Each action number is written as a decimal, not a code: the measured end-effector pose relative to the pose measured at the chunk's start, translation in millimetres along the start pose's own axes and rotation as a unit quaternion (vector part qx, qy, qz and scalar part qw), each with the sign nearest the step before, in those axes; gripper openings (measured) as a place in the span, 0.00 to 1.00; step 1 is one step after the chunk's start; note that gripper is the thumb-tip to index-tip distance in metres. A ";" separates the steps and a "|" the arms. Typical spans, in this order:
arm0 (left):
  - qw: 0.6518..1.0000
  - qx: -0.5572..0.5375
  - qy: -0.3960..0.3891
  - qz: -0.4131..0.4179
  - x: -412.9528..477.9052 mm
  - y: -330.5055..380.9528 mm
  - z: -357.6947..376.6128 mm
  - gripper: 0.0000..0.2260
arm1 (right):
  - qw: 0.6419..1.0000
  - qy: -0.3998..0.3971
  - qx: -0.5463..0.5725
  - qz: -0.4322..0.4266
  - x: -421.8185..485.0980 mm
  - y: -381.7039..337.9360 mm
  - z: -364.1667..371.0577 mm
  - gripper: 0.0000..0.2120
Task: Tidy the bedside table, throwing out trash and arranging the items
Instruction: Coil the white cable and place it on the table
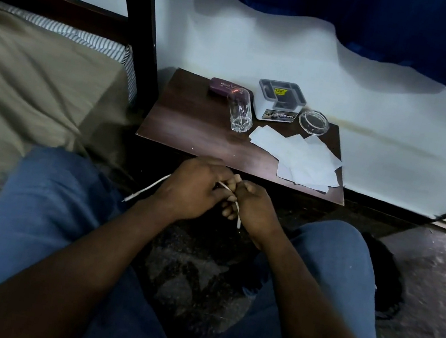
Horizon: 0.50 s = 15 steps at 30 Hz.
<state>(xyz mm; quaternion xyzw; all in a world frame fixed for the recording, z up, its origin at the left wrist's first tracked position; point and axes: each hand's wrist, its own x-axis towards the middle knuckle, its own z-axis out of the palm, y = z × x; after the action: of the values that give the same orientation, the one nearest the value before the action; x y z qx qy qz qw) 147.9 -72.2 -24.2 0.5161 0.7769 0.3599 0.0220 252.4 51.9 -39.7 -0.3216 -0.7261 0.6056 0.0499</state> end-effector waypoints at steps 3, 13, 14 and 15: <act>1.000 -0.020 0.013 -0.003 0.9 -5.4 -7.5 0.04 | 0.994 -0.082 0.029 0.060 -8.1 -6.1 -2.5 0.33; 0.871 -0.420 -0.041 -0.251 2.2 -1.4 18.3 0.08 | 0.865 -0.238 0.428 0.109 -16.7 -22.5 -32.2 0.19; 0.850 -0.445 -0.046 -0.278 1.6 1.5 23.1 0.09 | 0.848 -0.232 0.466 0.102 -15.4 -22.1 -32.4 0.19; 0.838 -0.456 -0.056 -0.296 0.9 3.4 26.6 0.09 | 0.831 -0.221 0.501 0.092 -13.3 -21.8 -32.5 0.18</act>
<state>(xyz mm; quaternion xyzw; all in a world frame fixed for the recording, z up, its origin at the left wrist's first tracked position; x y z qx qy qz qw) 160.9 -56.4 -41.6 0.2125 0.6382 0.6202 0.4036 269.0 71.1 -7.1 -0.1752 -0.2815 0.9433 -0.0137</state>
